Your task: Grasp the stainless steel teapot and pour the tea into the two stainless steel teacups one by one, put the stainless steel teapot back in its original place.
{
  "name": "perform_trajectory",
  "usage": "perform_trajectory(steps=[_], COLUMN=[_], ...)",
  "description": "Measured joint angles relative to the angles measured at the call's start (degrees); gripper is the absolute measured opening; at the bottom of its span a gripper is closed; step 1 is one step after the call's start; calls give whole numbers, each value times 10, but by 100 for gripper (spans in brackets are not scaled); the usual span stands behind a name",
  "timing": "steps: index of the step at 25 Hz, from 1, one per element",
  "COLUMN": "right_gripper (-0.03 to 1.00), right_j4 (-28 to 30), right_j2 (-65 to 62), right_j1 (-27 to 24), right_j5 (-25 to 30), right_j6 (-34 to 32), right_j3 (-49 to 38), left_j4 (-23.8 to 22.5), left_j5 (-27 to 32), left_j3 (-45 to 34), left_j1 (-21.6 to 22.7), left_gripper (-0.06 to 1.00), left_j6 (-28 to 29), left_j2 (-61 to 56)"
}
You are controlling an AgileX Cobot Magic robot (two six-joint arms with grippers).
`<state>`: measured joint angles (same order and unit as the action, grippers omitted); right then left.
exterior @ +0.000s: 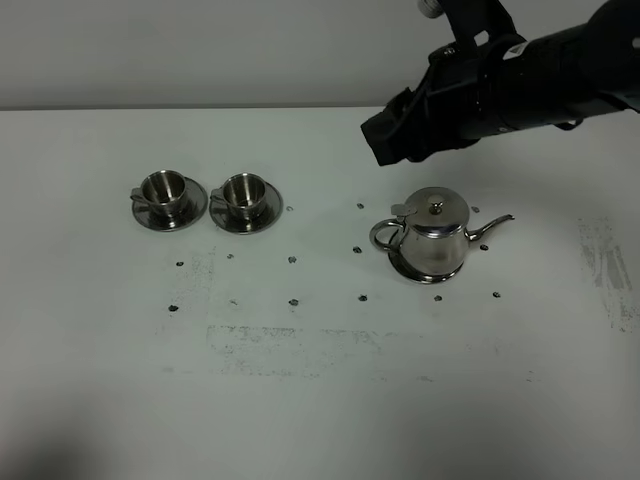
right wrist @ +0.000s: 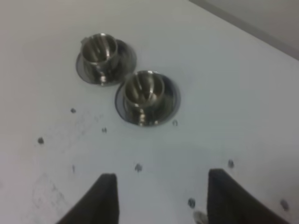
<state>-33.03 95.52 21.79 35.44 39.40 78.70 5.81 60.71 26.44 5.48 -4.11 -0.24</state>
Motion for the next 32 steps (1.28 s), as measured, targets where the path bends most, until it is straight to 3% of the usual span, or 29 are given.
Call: perform_trajectory(steps=[6, 13, 18, 32], right_gripper=[42, 42, 42, 42], right_j4=[5, 34, 113, 287], right_j2=[51, 134, 192, 281], right_j1=[7, 11, 29, 70], right_j5=[19, -22, -40, 1], right_j6=[-4, -17, -76, -186], right_j3=[52, 78, 118, 143], left_j4=[0, 0, 0, 0], left_j5=[0, 0, 0, 0], left_j3=[0, 0, 0, 0], left_j1=[0, 0, 0, 0], left_gripper=[6, 6, 6, 6], left_j6=[0, 0, 0, 0], left_j2=[0, 0, 0, 0])
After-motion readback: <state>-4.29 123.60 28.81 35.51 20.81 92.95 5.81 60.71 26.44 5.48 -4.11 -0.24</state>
